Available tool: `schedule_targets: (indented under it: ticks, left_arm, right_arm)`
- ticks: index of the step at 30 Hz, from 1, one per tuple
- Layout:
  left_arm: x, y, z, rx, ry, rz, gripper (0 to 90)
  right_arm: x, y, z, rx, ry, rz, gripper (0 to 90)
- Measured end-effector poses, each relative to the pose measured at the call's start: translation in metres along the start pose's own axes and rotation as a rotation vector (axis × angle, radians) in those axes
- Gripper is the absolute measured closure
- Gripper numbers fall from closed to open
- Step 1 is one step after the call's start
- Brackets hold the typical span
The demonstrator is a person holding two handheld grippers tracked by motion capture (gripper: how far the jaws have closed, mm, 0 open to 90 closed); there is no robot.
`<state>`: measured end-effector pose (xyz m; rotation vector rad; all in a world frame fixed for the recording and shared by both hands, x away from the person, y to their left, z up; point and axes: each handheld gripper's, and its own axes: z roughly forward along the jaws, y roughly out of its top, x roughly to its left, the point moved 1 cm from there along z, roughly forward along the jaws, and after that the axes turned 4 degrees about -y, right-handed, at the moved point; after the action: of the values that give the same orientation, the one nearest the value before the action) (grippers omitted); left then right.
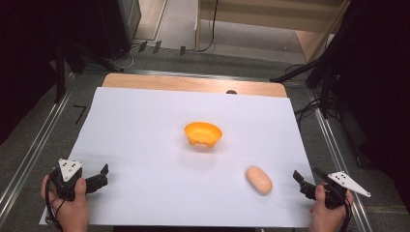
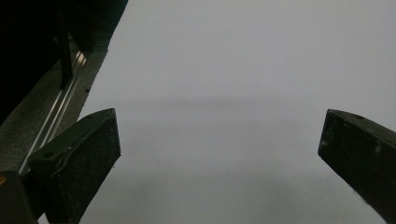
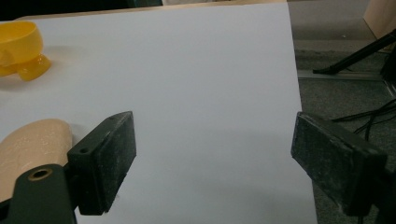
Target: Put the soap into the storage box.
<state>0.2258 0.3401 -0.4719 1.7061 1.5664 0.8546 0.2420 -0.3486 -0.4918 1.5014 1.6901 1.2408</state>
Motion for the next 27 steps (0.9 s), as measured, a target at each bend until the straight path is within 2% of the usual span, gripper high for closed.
schedule_targets:
  ticks: [10, 11, 13, 14, 19, 21, 22, 23, 25, 27]
  left_arm:
    - [0.000, 0.000, 0.000, -0.006, 0.000, 0.000, 0.0]
    - [0.000, 0.000, -0.001, -0.007, 0.000, 0.002, 0.0]
    - [0.000, 0.000, -0.001, -0.012, 0.001, 0.003, 0.0]
    - [0.000, 0.000, -0.001, -0.010, 0.001, 0.003, 0.0]
    - [-0.001, 0.000, -0.001, -0.009, -0.001, 0.007, 0.0]
    - [-0.001, 0.000, -0.001, -0.010, -0.003, 0.006, 0.0]
    - [-0.001, 0.000, -0.001, -0.010, -0.003, 0.006, 0.0]
    - [-0.001, 0.000, 0.000, -0.007, -0.002, 0.008, 0.0]
    - [-0.001, 0.000, 0.000, -0.007, 0.000, 0.010, 0.0]
    - [-0.001, 0.000, 0.000, -0.007, -0.002, 0.010, 0.0]
  right_arm:
    - [0.005, 0.001, 0.003, 0.036, -0.005, -0.044, 14.5]
    - [0.006, 0.002, 0.003, 0.065, 0.016, -0.034, 14.7]
    - [0.008, 0.005, 0.003, 0.075, 0.072, 0.009, 15.9]
    - [0.010, 0.006, 0.002, 0.094, 0.081, 0.009, 16.9]
    - [0.026, 0.015, 0.006, 0.207, 0.052, -0.094, 17.8]
    - [0.030, 0.017, 0.009, 0.262, 0.053, -0.119, 17.8]
    - [0.030, 0.017, 0.009, 0.262, 0.053, -0.119, 17.8]
    - [0.035, 0.017, 0.011, 0.305, 0.050, -0.135, 18.5]
    - [0.039, 0.018, 0.012, 0.357, 0.053, -0.158, 19.4]
    - [0.043, 0.020, 0.013, 0.388, 0.045, -0.180, 19.9]
